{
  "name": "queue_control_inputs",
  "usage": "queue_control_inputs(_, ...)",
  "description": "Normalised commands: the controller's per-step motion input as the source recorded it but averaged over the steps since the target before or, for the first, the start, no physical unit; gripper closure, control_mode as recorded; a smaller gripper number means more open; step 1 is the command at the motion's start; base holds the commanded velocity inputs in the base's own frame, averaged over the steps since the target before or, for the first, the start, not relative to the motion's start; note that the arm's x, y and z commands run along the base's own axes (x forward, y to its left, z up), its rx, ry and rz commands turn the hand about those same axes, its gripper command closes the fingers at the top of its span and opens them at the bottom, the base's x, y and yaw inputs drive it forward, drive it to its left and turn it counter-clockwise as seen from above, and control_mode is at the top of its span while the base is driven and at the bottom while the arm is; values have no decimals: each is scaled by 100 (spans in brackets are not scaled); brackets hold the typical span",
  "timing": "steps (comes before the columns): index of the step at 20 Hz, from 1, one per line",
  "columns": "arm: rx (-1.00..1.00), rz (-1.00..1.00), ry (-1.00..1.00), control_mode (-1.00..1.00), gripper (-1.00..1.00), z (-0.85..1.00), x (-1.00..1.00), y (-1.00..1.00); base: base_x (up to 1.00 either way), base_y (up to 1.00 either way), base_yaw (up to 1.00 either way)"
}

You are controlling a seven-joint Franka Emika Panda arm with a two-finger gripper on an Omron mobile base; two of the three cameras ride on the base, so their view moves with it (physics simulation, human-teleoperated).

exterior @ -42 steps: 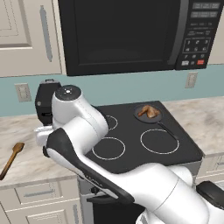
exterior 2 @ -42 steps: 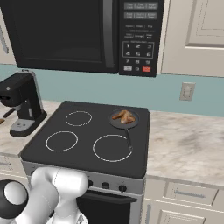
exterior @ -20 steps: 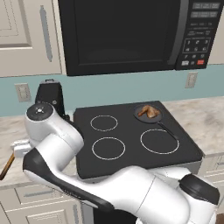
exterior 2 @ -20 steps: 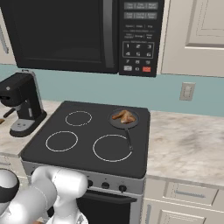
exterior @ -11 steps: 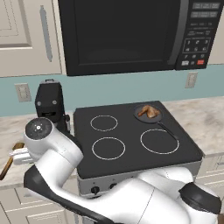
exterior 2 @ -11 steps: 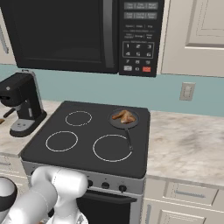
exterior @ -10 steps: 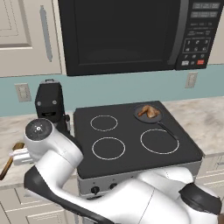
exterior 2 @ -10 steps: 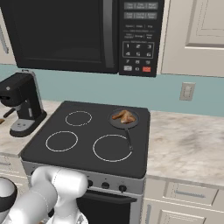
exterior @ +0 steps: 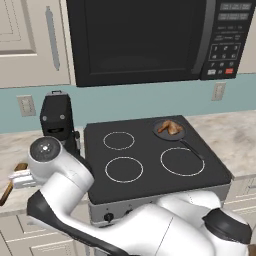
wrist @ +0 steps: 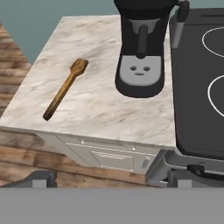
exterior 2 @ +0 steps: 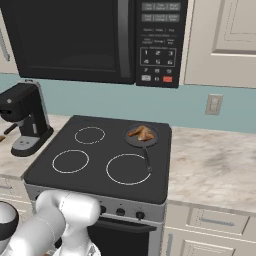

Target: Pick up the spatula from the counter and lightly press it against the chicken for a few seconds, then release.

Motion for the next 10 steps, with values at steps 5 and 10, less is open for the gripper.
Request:
queue_control_inputs(5, 0, 0, 0, -100, -100, 0, 6, 24, 0, 0, 0)
queue_control_inputs(10, 0, 0, 2, -100, -100, -1, 10, 30, 0, 0, 0)
